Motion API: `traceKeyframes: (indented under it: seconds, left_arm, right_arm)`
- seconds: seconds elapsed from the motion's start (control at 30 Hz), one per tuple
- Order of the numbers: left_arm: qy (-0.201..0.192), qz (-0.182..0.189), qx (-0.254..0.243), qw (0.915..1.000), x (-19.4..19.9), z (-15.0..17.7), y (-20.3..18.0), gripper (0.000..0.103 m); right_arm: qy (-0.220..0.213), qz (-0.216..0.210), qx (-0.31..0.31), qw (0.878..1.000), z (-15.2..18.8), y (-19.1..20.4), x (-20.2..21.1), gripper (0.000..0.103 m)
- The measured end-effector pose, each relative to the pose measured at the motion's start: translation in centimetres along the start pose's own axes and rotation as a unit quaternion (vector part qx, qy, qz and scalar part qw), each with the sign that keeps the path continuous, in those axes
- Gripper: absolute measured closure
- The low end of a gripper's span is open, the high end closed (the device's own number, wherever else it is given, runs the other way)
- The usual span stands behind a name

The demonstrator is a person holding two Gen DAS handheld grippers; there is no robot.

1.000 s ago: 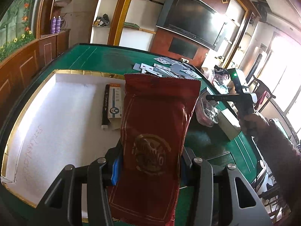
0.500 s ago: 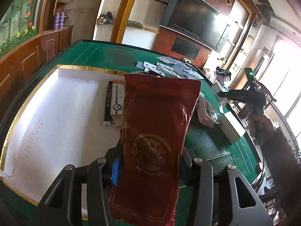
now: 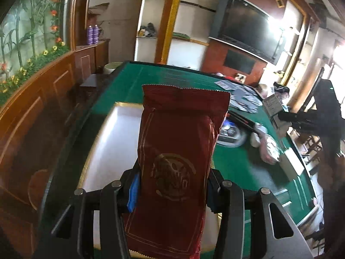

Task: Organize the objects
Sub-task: 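Lower the red pouch into the tray with the left gripper while the right places the white-blue box there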

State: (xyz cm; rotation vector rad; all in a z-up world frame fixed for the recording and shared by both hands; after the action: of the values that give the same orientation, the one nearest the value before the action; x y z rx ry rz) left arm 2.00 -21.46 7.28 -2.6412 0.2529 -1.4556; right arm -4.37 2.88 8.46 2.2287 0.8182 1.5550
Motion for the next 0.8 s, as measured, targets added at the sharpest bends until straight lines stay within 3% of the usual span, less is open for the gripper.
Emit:
traceKeyframes:
  seconds: [0.2, 0.43, 0.8]
  left_arm:
    - [0.051, 0.0, 0.029, 0.9983, -4.7, -2.8, 3.1, 0.056]
    - [0.08, -0.002, 0.066, 0.9946, -10.8, -4.4, 5.6, 0.056]
    - [0.114, -0.003, 0.088, 0.9896, -15.8, -5.5, 7.0, 0.056]
  right_arm:
    - [0.051, -0.059, -0.044, 0.996, -1.7, 4.6, -9.3, 0.066]
    - [0.085, -0.031, -0.081, 0.993, -3.2, 5.6, -18.0, 0.065]
    - [0.098, 0.013, -0.089, 0.991, -4.6, 5.0, -22.3, 0.065]
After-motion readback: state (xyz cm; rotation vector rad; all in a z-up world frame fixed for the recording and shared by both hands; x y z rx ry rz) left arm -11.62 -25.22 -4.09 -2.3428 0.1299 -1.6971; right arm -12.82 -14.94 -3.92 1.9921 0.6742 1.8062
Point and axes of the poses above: each gripper's, at about its wrist camera, not at the fingertips, and x roughly against the way its jaws point, y to its left, z to its underside, the point moved 9 cm from there along -x, roughly the way its jaws point, and after that the axes turned 13 degrees about y, right-handed, at the moved point
